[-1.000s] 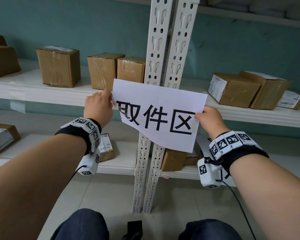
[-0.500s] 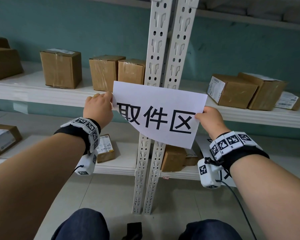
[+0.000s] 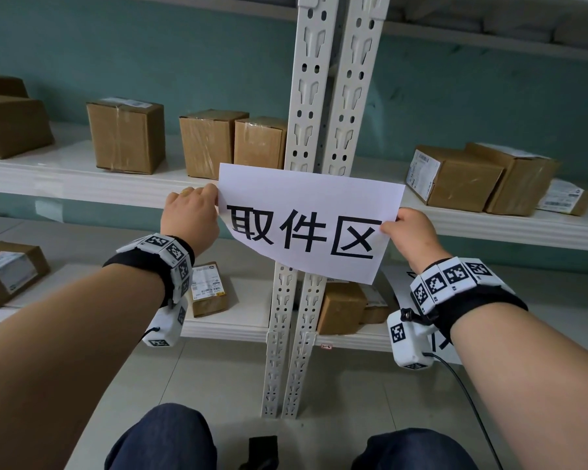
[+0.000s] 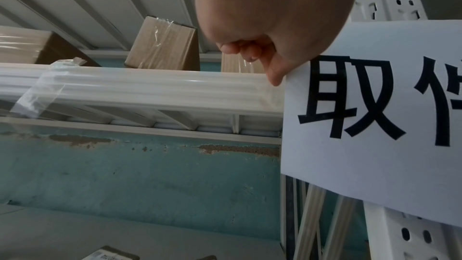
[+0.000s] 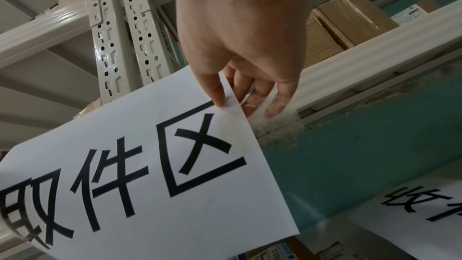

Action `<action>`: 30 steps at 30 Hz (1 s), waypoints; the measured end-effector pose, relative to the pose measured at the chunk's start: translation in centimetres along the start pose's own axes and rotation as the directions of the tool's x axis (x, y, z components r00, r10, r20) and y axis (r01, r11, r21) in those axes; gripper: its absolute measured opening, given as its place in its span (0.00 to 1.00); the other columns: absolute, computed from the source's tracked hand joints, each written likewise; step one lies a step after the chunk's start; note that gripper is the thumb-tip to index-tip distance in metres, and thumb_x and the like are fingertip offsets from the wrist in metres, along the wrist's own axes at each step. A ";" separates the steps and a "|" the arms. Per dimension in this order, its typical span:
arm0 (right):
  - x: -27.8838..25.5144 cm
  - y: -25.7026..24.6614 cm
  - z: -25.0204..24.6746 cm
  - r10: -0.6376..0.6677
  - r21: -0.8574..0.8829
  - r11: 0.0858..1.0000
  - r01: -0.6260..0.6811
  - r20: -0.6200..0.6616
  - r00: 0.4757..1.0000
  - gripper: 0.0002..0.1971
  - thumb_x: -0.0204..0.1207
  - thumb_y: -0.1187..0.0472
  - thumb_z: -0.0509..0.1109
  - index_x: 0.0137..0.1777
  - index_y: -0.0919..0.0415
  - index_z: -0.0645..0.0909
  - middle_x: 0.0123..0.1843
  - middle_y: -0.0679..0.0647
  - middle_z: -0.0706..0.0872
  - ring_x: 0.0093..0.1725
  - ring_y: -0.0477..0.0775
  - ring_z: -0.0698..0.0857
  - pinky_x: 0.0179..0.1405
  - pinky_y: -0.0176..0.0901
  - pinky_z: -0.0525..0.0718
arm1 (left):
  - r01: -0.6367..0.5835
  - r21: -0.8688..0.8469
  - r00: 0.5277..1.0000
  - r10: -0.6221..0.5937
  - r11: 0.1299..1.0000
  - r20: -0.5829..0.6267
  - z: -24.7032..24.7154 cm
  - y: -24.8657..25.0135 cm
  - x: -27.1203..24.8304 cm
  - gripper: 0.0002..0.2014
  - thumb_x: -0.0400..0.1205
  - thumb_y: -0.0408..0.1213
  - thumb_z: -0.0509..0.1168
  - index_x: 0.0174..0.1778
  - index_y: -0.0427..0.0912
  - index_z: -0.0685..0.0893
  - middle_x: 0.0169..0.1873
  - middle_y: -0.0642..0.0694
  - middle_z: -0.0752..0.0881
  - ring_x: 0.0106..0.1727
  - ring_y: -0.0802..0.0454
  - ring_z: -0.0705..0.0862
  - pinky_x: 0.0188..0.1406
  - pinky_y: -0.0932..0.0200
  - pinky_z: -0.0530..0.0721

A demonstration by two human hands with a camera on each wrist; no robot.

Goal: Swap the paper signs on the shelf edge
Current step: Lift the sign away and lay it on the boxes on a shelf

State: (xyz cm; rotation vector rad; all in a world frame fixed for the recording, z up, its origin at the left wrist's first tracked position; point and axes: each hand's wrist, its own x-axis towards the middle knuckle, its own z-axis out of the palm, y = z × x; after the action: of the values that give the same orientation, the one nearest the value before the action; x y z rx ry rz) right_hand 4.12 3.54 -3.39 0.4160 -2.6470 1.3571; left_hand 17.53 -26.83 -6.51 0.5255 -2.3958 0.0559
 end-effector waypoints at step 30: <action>-6.3 -1.2 1.4 -0.179 0.050 0.984 0.172 0.264 0.948 0.09 0.75 0.66 0.69 0.53 0.63 0.87 0.54 0.57 0.88 0.53 0.57 0.87 0.60 0.53 0.84 | 0.274 0.117 0.905 -0.297 0.955 0.306 -4.0 -4.3 -7.2 0.07 0.77 0.37 0.58 0.42 0.44 0.81 0.44 0.43 0.84 0.45 0.41 0.80 0.47 0.52 0.77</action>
State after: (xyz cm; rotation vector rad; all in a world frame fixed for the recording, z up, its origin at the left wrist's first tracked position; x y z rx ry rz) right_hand 10.47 2.84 -4.85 0.8748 -2.7188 1.3660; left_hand 26.58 -27.51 -8.34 0.9813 -2.6082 -0.0806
